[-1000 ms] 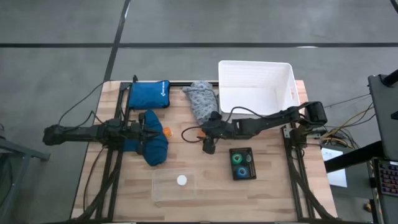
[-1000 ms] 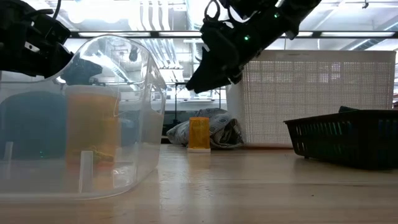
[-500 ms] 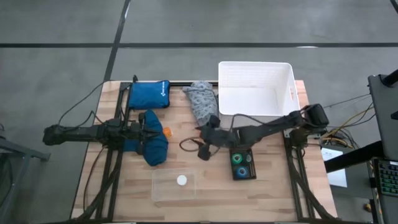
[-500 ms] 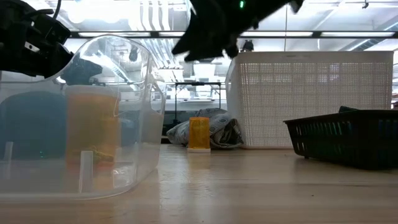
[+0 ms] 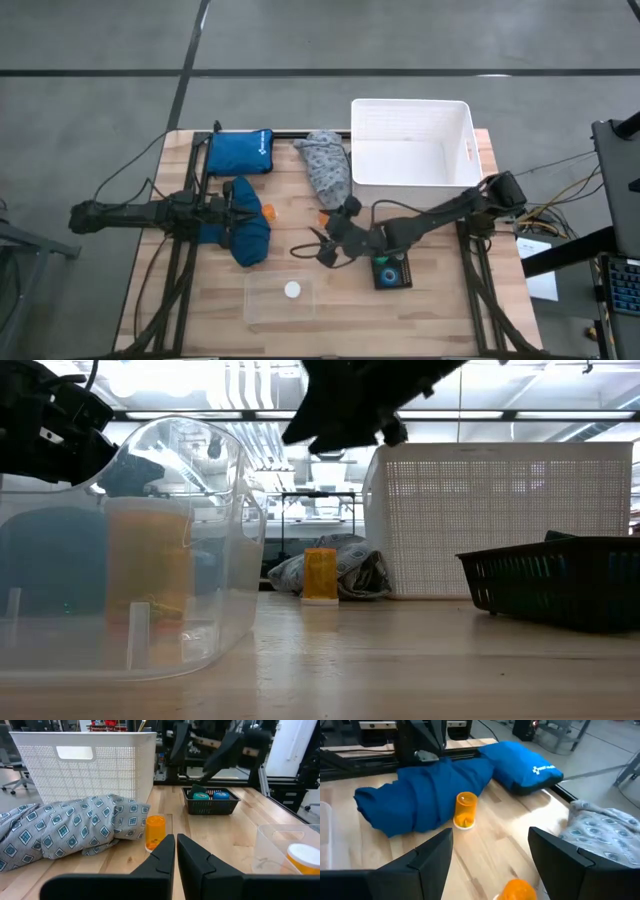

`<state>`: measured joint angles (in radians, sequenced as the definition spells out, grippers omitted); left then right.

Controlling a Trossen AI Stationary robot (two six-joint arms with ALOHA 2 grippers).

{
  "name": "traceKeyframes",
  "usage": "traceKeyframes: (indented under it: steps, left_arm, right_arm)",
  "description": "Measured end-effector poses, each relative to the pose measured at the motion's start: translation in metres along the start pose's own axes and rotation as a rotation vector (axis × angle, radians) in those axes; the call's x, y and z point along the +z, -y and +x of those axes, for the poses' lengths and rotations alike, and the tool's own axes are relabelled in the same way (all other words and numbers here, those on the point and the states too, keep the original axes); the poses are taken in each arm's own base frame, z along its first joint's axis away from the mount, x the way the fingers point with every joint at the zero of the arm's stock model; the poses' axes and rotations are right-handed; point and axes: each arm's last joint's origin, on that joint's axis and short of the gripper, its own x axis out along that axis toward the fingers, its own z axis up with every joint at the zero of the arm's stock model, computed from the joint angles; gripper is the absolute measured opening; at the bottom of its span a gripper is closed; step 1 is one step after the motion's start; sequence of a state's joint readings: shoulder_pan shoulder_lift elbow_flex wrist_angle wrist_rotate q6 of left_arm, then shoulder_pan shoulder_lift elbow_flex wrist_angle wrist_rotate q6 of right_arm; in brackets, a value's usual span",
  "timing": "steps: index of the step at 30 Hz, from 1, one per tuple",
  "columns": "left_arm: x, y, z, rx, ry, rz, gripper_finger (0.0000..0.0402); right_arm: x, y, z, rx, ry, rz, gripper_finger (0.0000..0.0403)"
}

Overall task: Pick & place medical supplies in basket/bin
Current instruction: Put the right orange pill bottle into the transparent bin

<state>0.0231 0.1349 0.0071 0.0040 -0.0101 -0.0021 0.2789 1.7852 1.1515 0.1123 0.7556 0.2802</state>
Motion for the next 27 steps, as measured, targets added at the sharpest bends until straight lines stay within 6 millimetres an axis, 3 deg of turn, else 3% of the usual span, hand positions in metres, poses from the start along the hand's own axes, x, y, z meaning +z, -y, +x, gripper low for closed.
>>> traceKeyframes:
  steps: [14, 19, 27]
  left_arm:
    - [0.0, 0.0, 0.0, -0.001, -0.001, 0.003, 0.0026]
    - [0.0, 0.0, 0.0, 0.0, -0.001, 0.002, 0.0026]
    - [0.0, 0.0, 0.0, 0.0, 0.0, 0.002, 0.0026]
  right_arm:
    - [-0.052, 0.013, 0.066, -0.161, -0.08, -0.04, 0.0256]
    - [-0.067, 0.011, 0.073, -0.208, -0.1, -0.091, 0.0256]
    - [-0.067, 0.013, 0.072, -0.233, -0.108, -0.122, 0.0256]
